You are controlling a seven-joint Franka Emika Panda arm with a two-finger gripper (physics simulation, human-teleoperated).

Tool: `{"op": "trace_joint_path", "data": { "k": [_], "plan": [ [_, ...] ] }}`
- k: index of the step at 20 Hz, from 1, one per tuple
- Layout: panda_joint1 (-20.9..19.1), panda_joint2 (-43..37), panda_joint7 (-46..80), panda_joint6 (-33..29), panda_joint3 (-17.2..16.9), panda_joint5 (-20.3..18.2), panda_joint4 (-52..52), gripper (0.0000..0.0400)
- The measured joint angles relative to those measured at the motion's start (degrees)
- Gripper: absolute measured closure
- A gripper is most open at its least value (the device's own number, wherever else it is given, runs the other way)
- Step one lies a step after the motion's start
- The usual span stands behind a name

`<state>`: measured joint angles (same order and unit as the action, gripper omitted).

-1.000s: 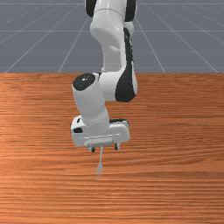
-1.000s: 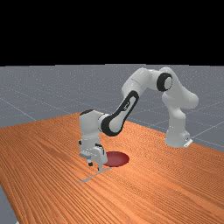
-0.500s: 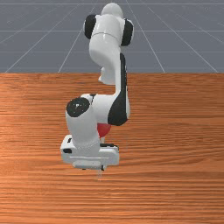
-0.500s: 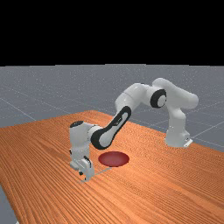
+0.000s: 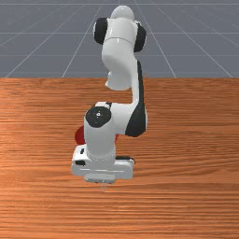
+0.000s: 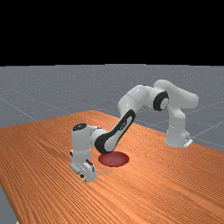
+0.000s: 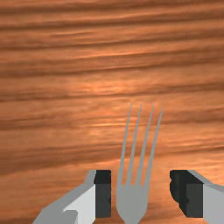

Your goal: Put the fork on the plate

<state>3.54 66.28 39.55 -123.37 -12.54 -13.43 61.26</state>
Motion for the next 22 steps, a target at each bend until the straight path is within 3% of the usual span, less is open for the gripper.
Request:
{"op": "trace_joint_path", "data": {
  "k": [3,5,6,12,16,22],
  "plan": [
    [0.12,-0.1,0.16,-0.16,-0.09,0.13,0.21,0.021],
    [0.11,-0.61,-0.02,0.01,-0.22,0.26,0.83,0.0293],
    [0.01,-0.99,-0.13,0.53,-0.31,0.33,0.99,0.03],
    [-0.09,-4.39,-0.13,6.03,-0.56,0.63,1.89,0.0303],
    [-1.09,-12.04,-2.47,17.82,-0.03,0.57,1.76,0.0303],
    [-1.52,-14.94,-2.94,23.9,0.3,0.43,1.8,0.0303]
  ]
}}
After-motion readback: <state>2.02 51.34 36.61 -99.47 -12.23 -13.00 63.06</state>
